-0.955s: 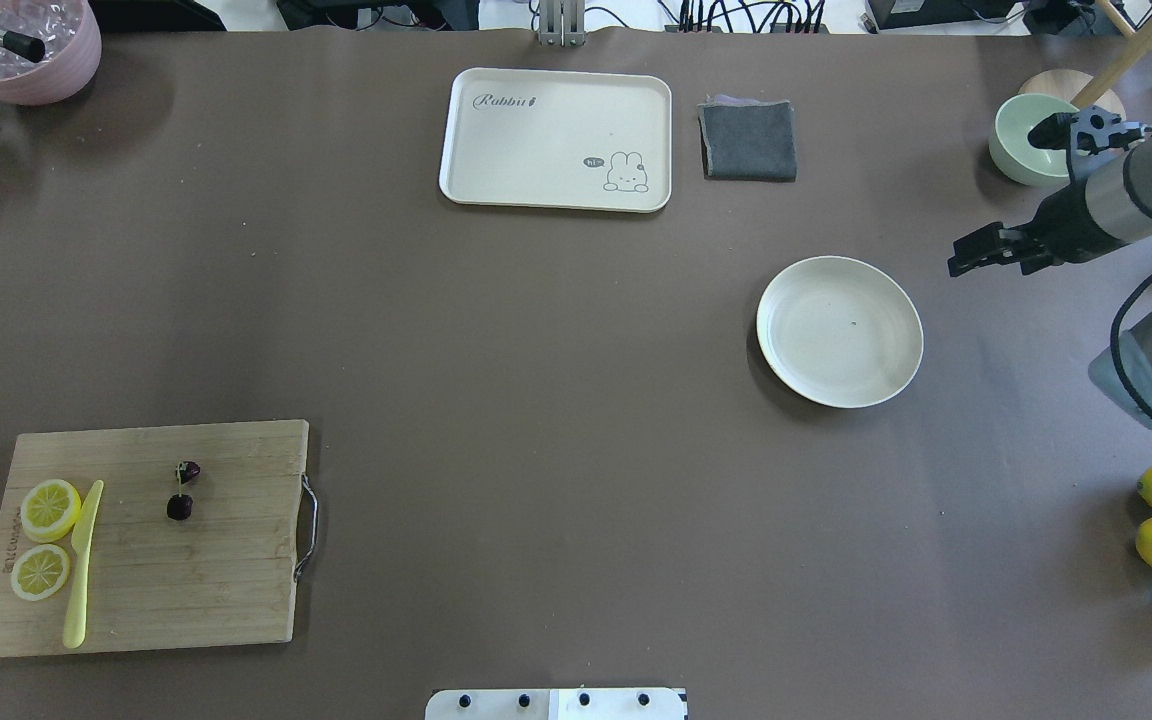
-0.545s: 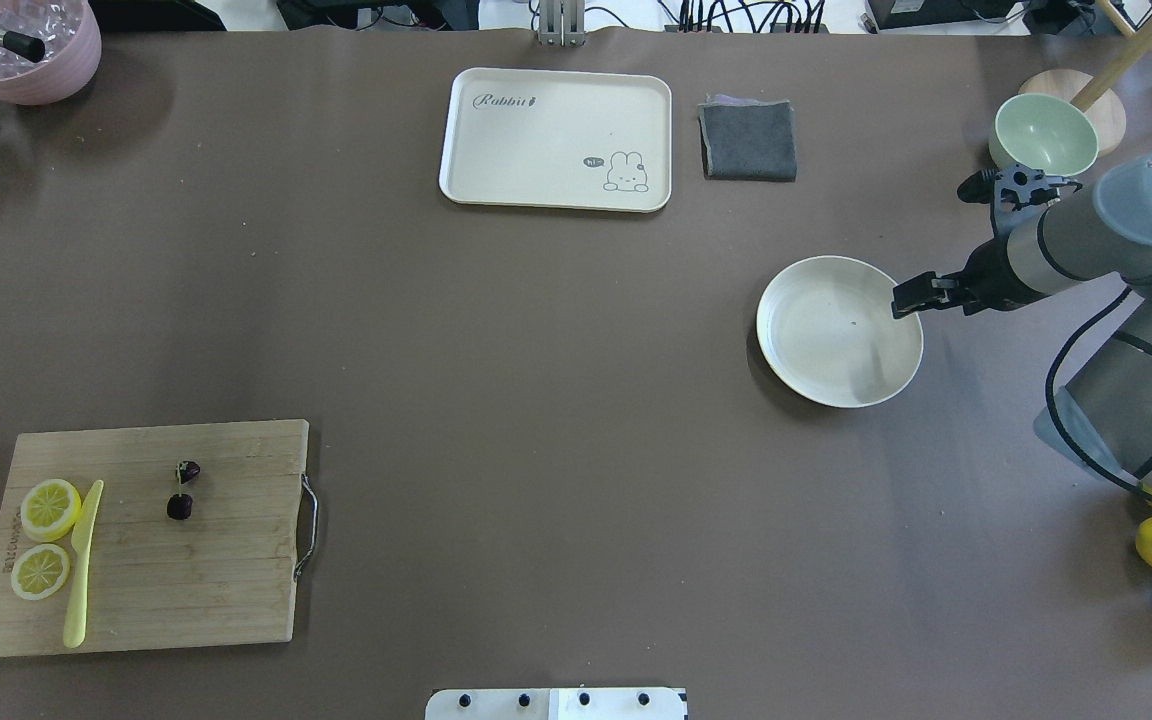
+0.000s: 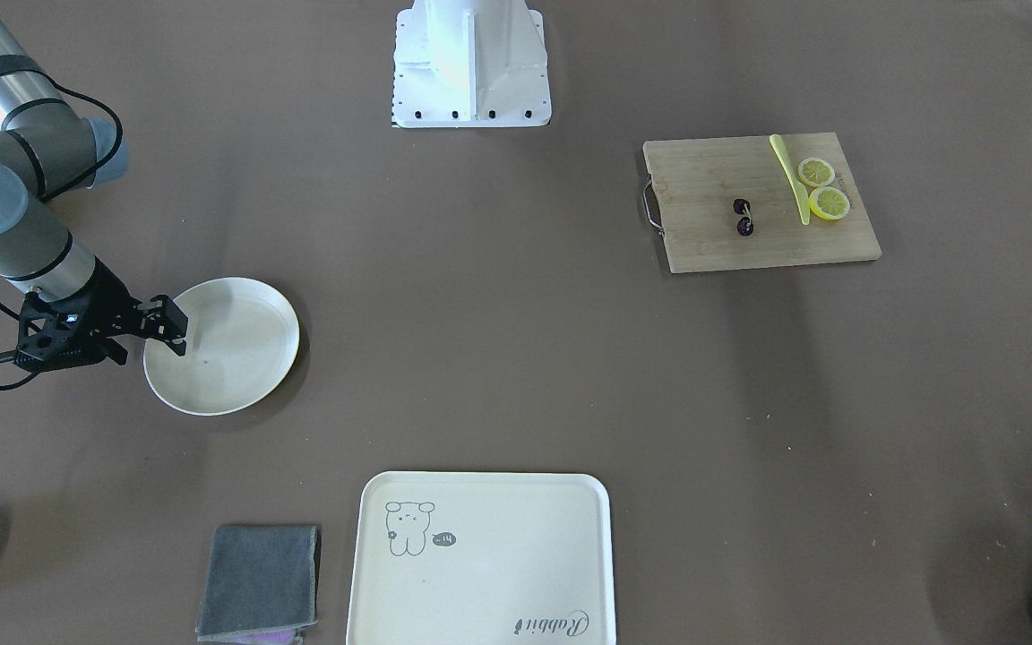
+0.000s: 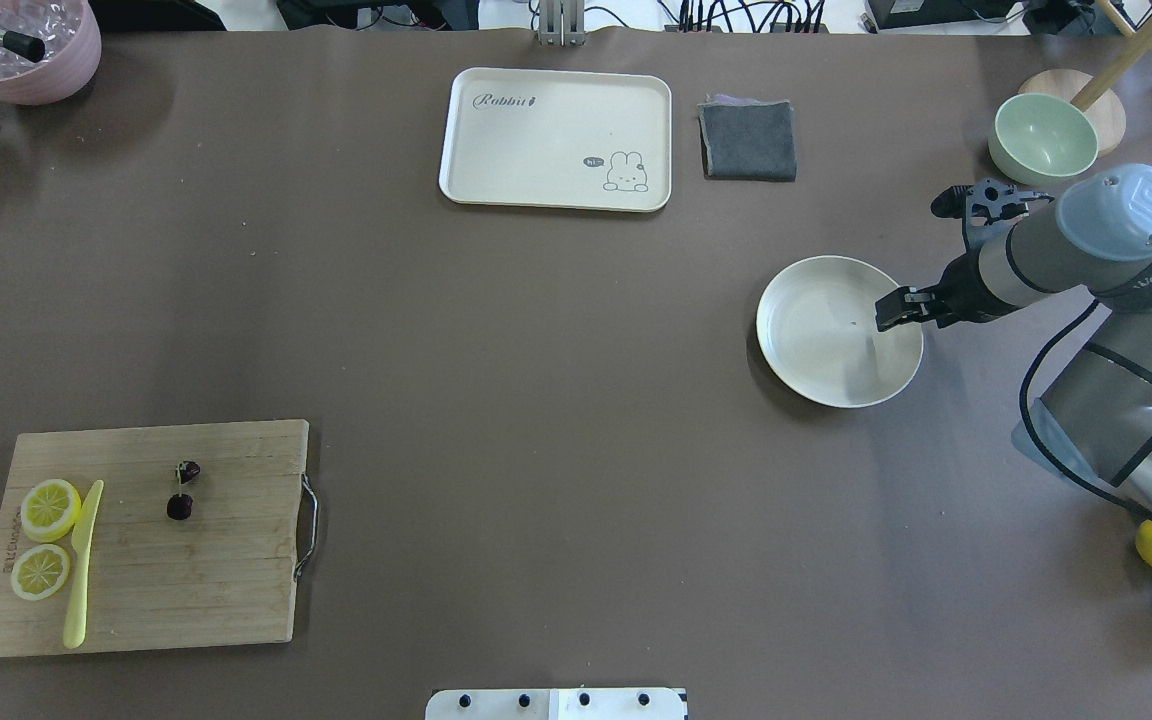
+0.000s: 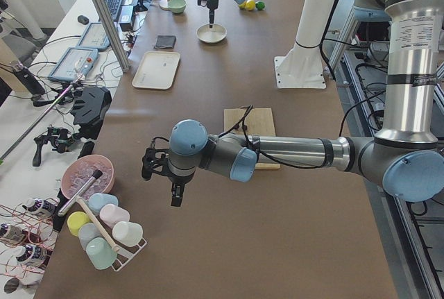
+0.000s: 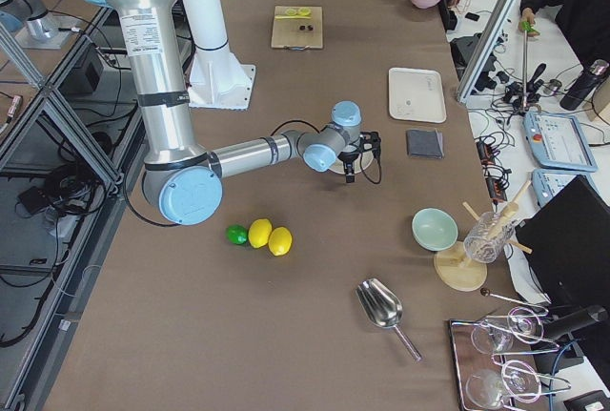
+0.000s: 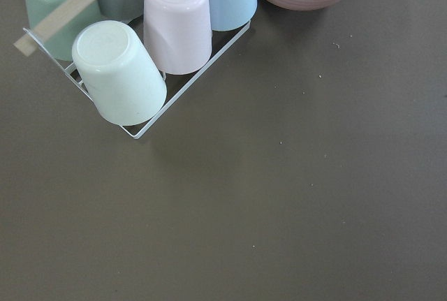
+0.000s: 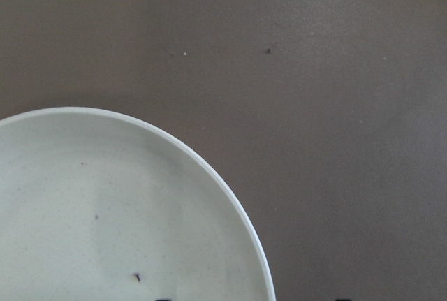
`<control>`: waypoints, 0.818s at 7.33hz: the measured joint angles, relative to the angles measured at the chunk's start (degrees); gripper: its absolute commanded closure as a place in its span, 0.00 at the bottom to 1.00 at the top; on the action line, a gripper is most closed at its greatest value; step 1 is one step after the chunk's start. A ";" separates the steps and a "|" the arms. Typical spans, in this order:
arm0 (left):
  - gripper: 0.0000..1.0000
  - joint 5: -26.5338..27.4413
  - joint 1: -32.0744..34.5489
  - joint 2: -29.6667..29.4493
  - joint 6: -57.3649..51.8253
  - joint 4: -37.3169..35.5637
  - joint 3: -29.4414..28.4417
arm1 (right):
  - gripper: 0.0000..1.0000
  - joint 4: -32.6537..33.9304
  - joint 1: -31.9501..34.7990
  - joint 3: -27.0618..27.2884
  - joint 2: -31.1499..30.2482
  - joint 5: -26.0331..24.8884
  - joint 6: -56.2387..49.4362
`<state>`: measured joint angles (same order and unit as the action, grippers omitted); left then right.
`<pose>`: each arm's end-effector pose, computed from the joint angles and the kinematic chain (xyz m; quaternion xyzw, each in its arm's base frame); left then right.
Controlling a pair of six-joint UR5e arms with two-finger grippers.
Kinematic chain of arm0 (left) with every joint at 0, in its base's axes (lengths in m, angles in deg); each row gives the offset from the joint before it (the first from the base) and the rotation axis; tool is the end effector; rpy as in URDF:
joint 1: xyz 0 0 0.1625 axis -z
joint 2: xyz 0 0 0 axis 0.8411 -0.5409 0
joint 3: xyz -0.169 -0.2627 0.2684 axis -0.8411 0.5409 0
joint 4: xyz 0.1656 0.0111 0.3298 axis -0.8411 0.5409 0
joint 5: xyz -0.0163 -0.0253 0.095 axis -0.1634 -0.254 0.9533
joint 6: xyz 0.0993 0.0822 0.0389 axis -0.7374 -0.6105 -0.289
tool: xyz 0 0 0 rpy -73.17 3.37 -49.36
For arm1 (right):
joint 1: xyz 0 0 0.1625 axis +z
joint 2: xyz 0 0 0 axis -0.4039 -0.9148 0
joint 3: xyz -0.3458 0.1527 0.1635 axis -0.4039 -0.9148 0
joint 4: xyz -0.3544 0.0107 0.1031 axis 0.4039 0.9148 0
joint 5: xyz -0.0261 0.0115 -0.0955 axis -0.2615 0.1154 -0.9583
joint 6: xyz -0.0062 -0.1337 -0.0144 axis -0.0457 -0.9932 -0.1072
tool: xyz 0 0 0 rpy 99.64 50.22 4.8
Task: Place red cherry on plate
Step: 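Slide the white plate with the right gripper toward the table centre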
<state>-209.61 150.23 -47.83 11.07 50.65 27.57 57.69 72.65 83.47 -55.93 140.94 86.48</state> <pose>-0.0593 -0.4547 0.6180 0.1136 0.4006 -0.0617 0.9071 -0.3230 -0.4729 0.5243 0.0791 -0.4183 -0.0120 0.9048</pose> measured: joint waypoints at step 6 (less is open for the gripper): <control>0.02 0.06 0.01 0.00 -0.09 0.13 0.09 | 1.00 -0.10 0.98 1.56 0.65 0.07 0.50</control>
<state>-209.55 150.24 -47.83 10.98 50.78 27.66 57.59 73.64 85.03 -55.28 141.01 86.98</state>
